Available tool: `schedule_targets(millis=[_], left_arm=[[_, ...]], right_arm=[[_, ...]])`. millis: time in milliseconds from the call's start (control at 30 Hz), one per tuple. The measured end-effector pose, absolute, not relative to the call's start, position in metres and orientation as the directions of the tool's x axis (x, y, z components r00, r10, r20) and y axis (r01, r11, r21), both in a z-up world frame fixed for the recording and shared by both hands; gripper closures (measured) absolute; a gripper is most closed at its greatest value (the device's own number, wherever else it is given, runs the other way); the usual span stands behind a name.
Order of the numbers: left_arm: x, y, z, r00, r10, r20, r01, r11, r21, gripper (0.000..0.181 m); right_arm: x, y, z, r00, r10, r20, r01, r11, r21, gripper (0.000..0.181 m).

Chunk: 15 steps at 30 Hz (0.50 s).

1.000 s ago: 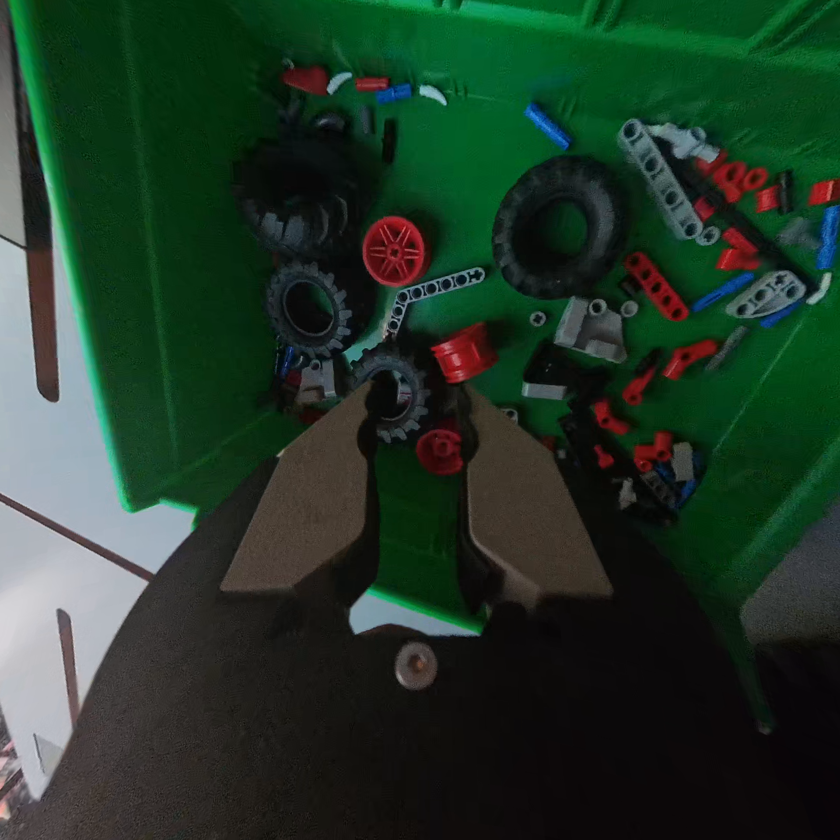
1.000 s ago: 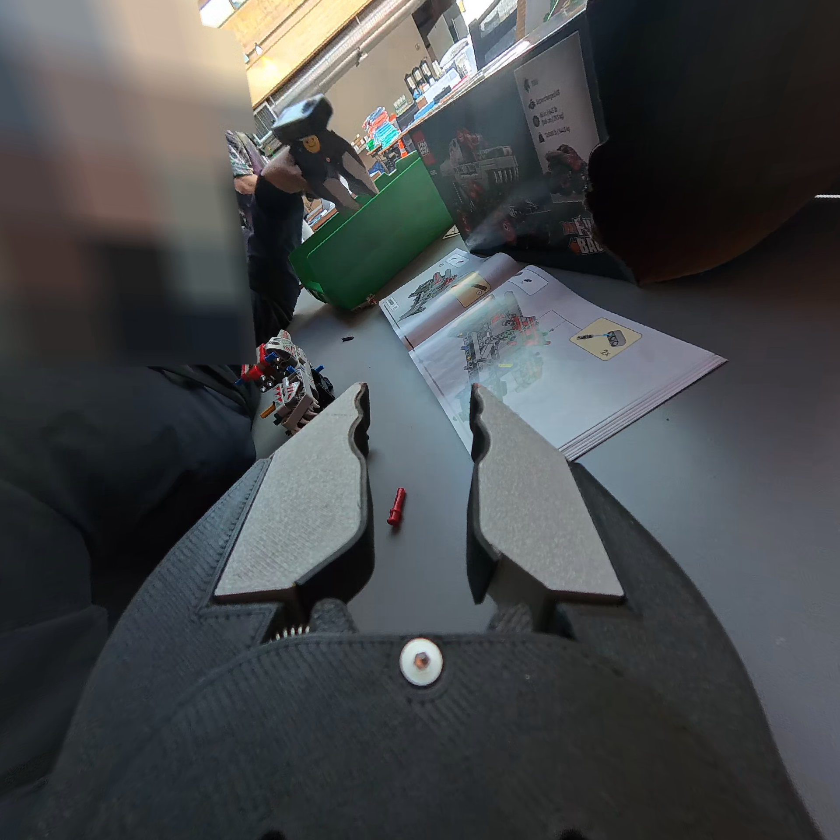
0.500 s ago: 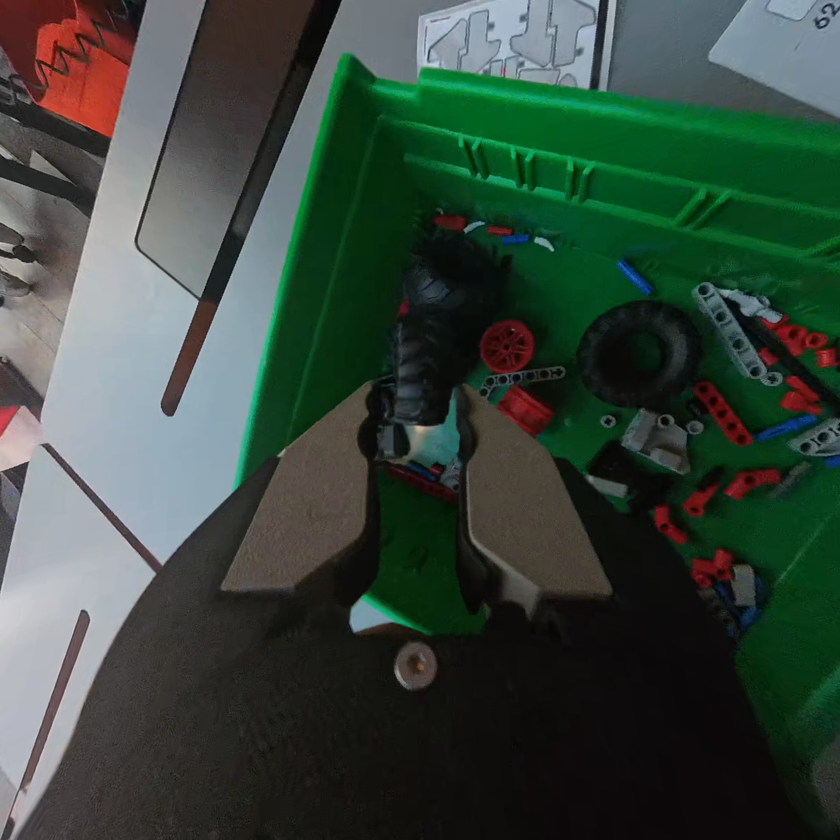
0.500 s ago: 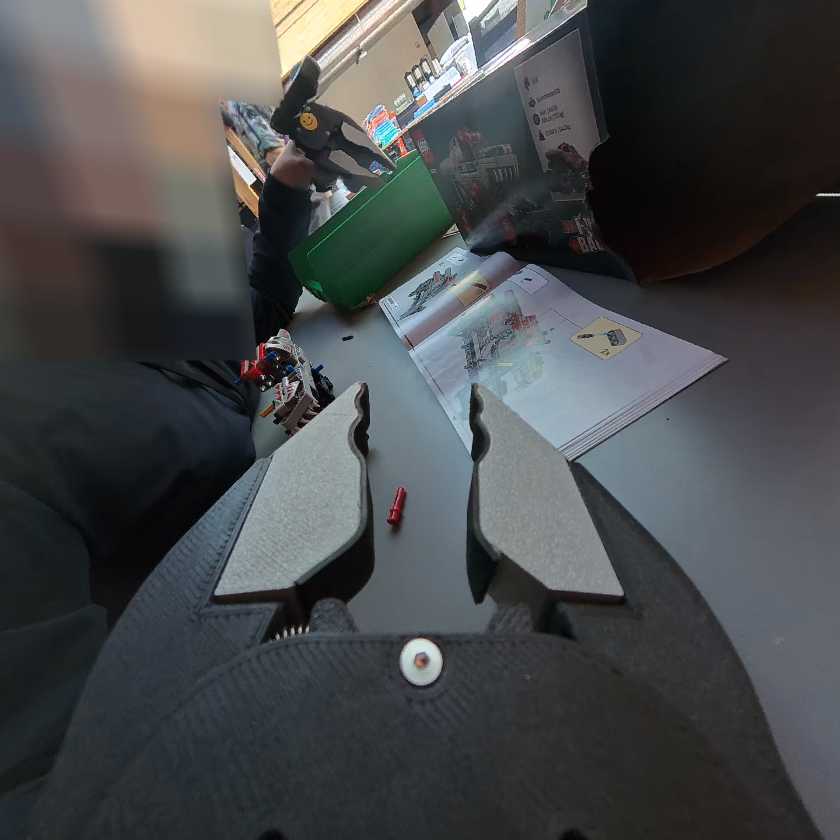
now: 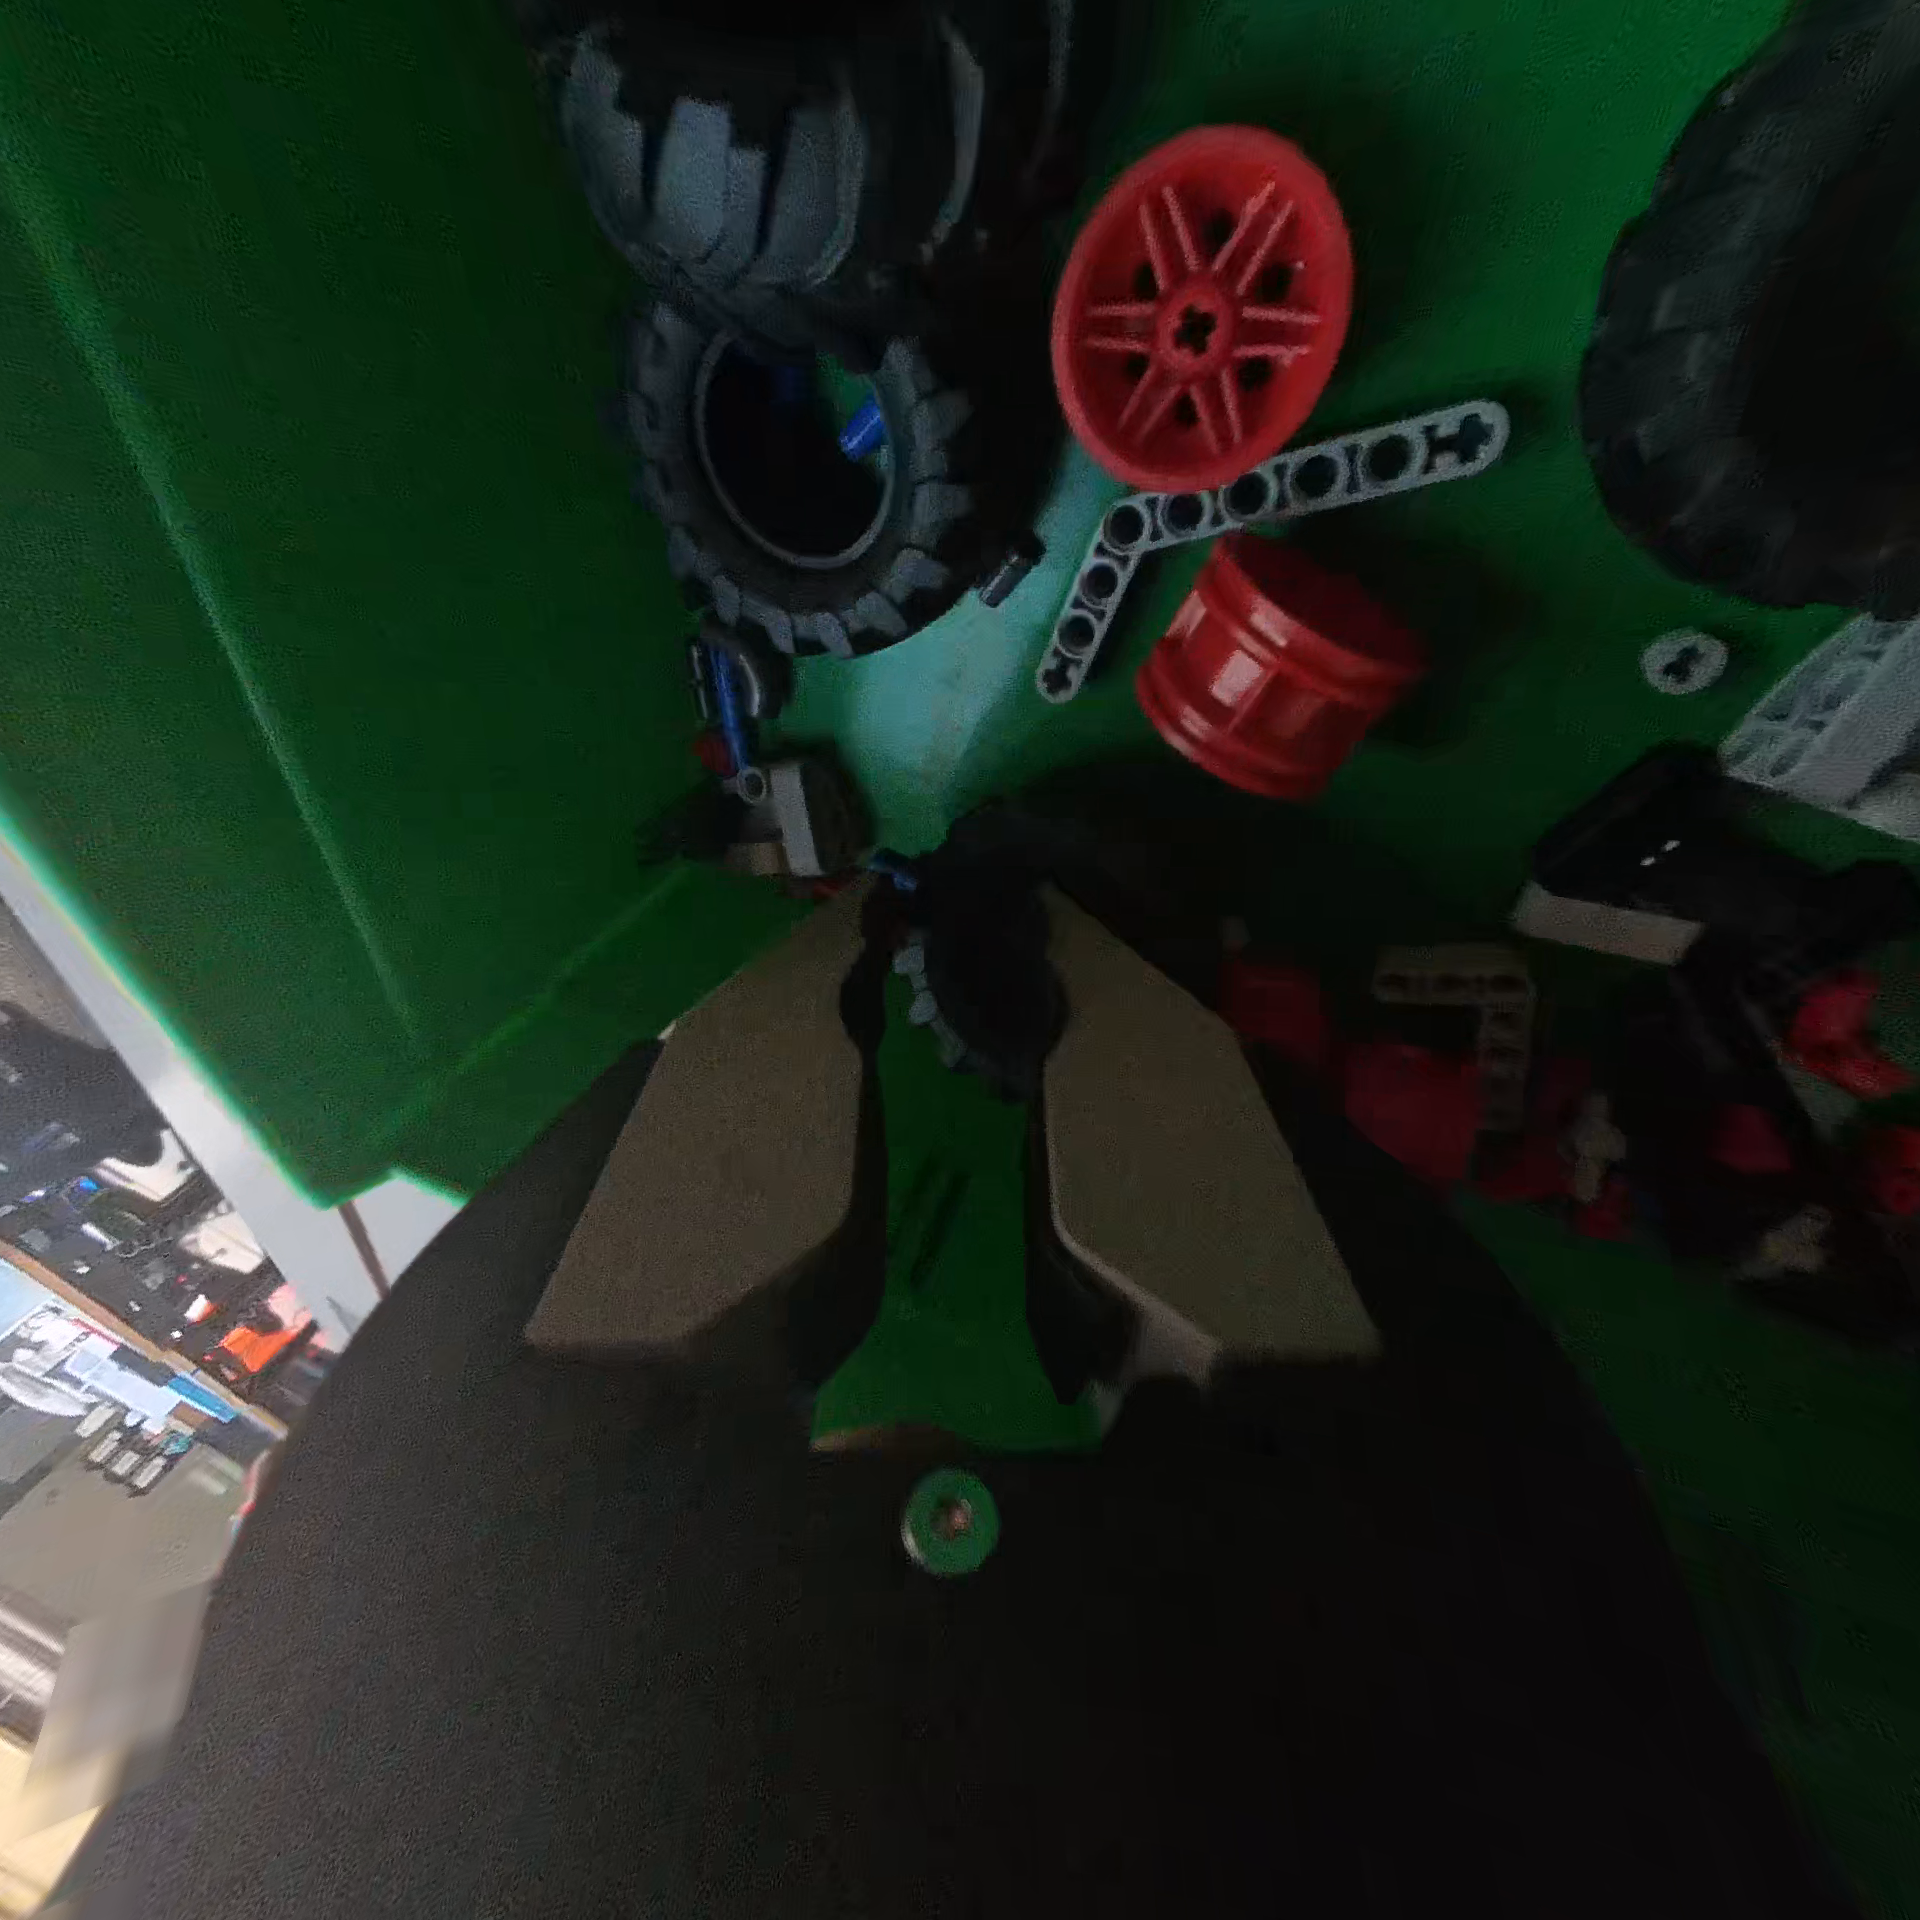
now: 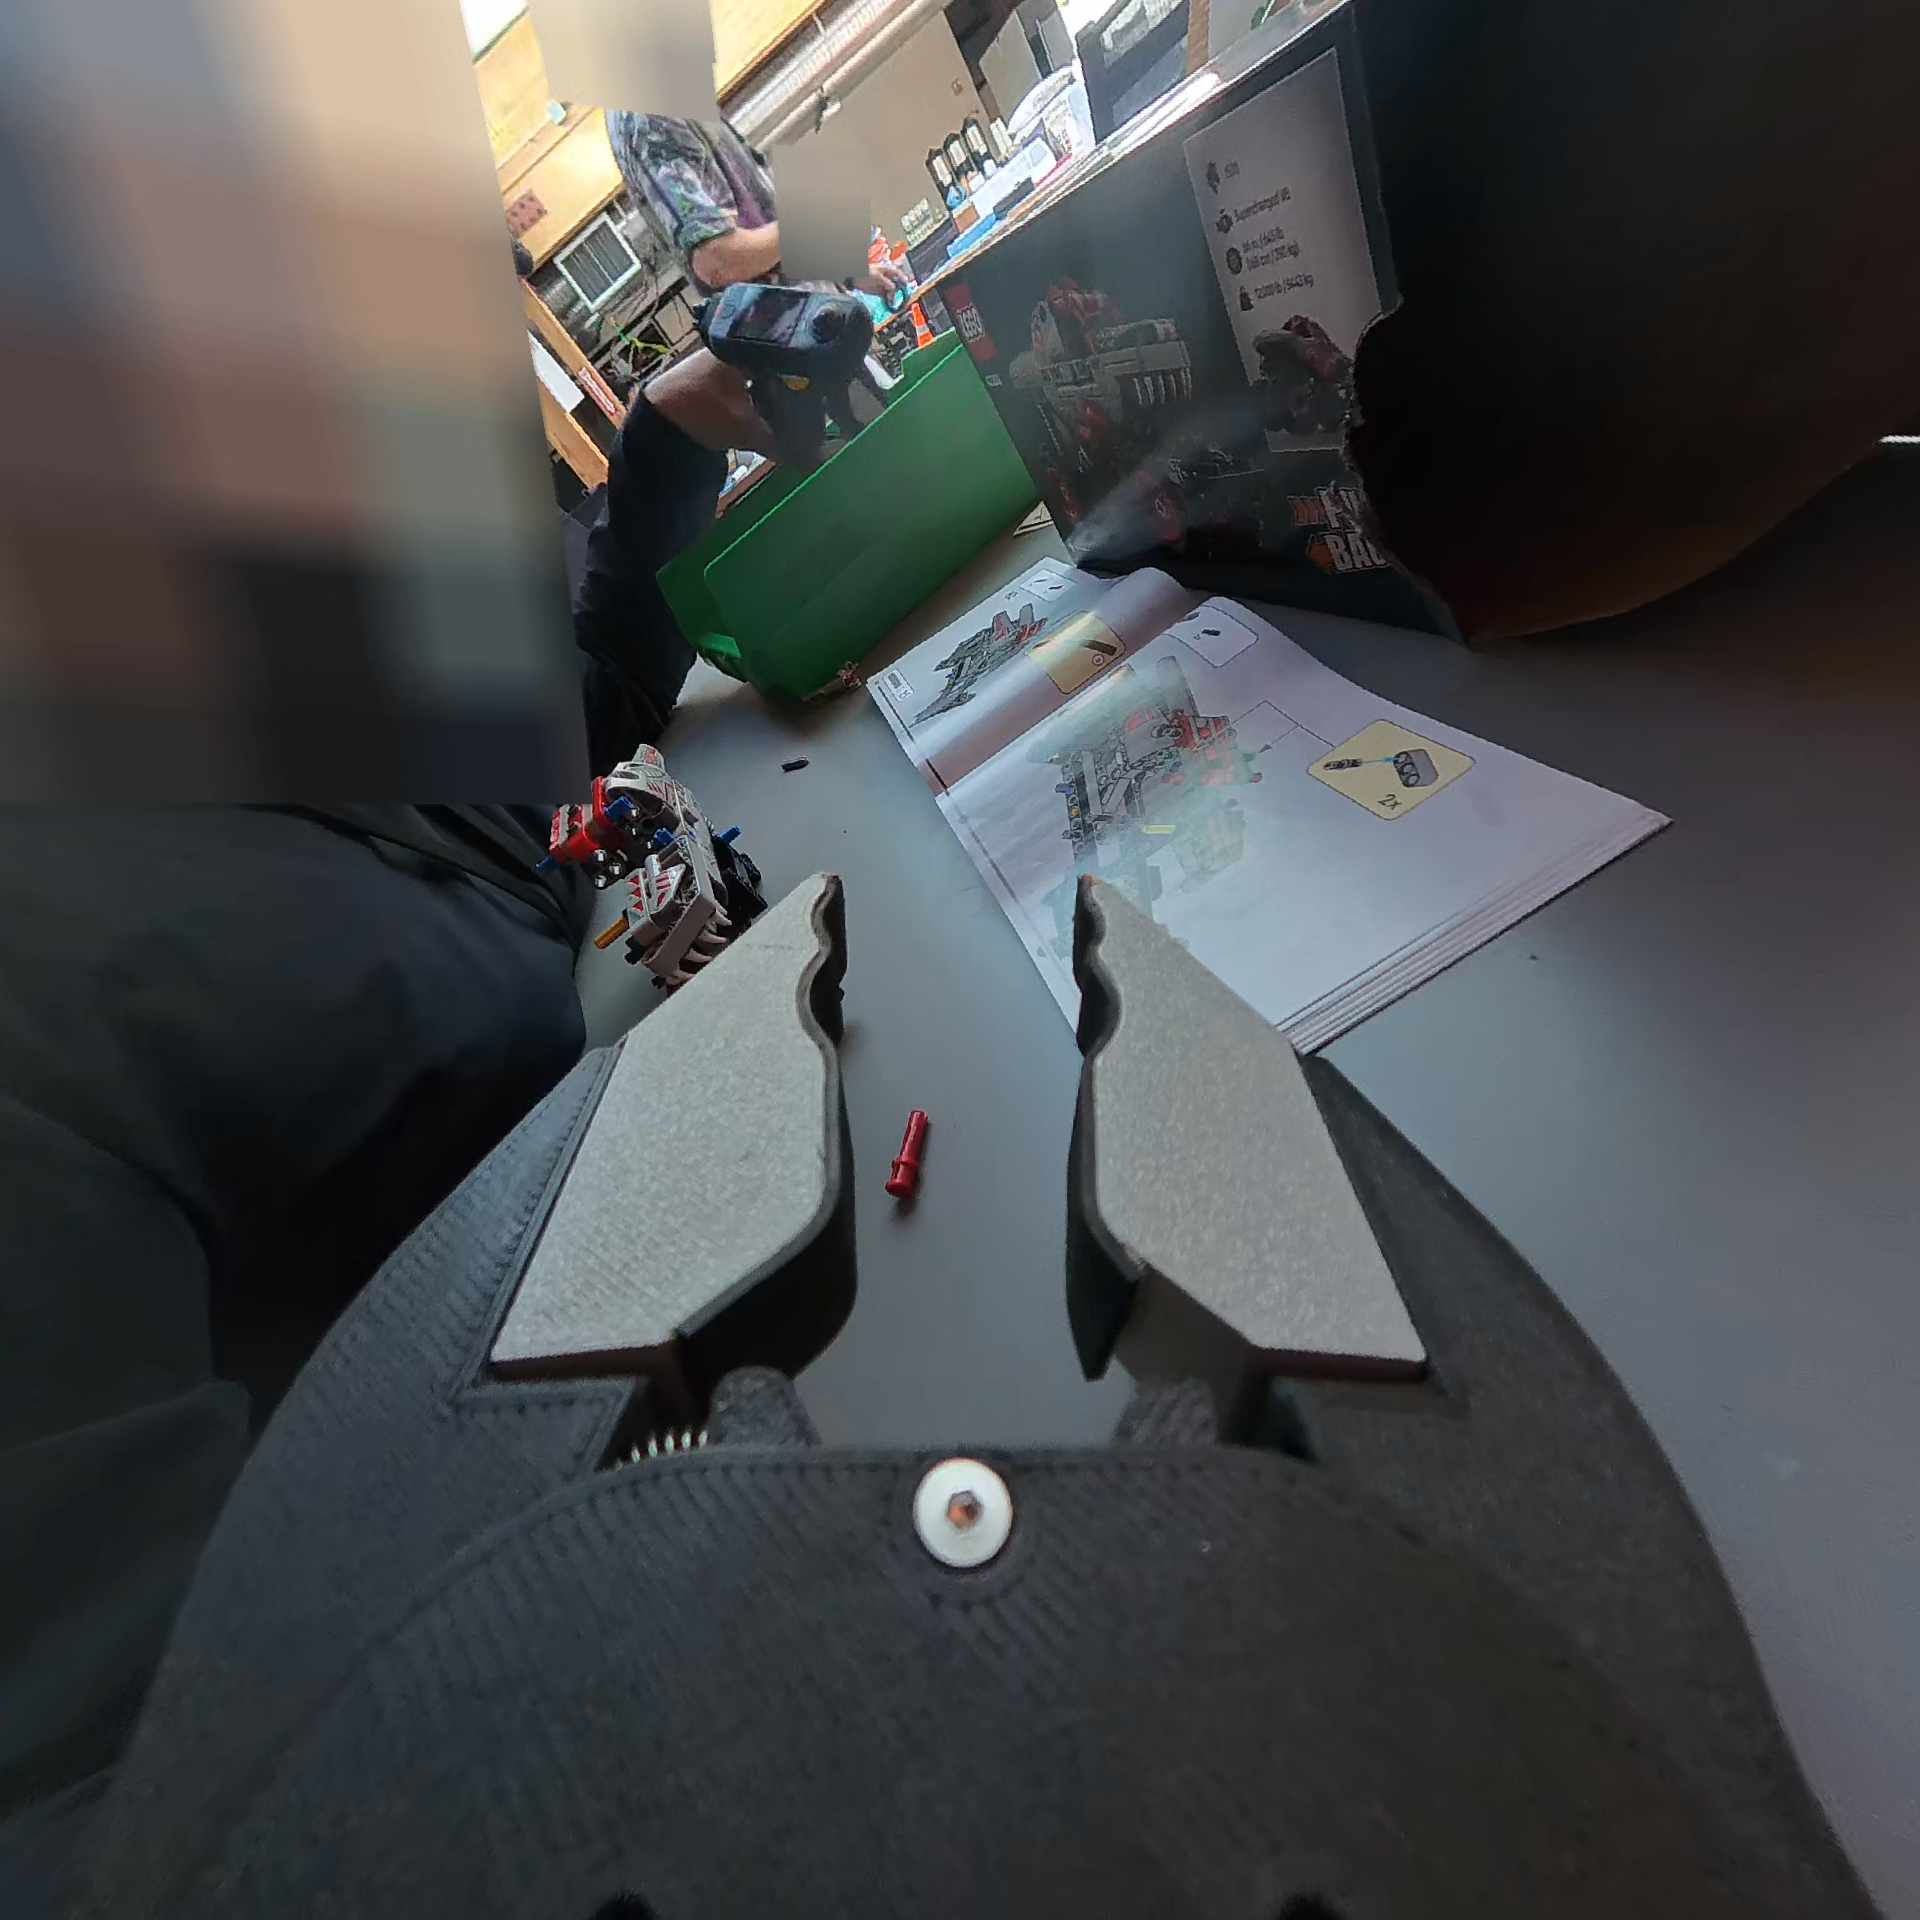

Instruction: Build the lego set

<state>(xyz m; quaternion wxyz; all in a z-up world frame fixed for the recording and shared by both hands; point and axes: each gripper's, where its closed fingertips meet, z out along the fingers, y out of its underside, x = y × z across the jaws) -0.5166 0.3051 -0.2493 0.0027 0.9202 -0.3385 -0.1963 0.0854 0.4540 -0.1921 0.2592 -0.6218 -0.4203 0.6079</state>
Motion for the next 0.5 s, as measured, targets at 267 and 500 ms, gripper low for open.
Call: schedule_targets(millis=[267,500], left_arm=[[-0.430,0.348,-0.157,0.798,-0.585,-0.146,-0.558,-0.623,-0.548,0.181],[-0.517,0.331,-0.212,0.760,-0.490,-0.428,-0.582,-0.806,-0.111,0.154]], right_arm=[[0.085,0.453,-0.193,-0.095,0.835,-0.541,0.216,-0.514,-0.830,0.140],[0.085,0.454,-0.193,-0.091,0.836,-0.541,0.212,-0.514,-0.831,0.141]])
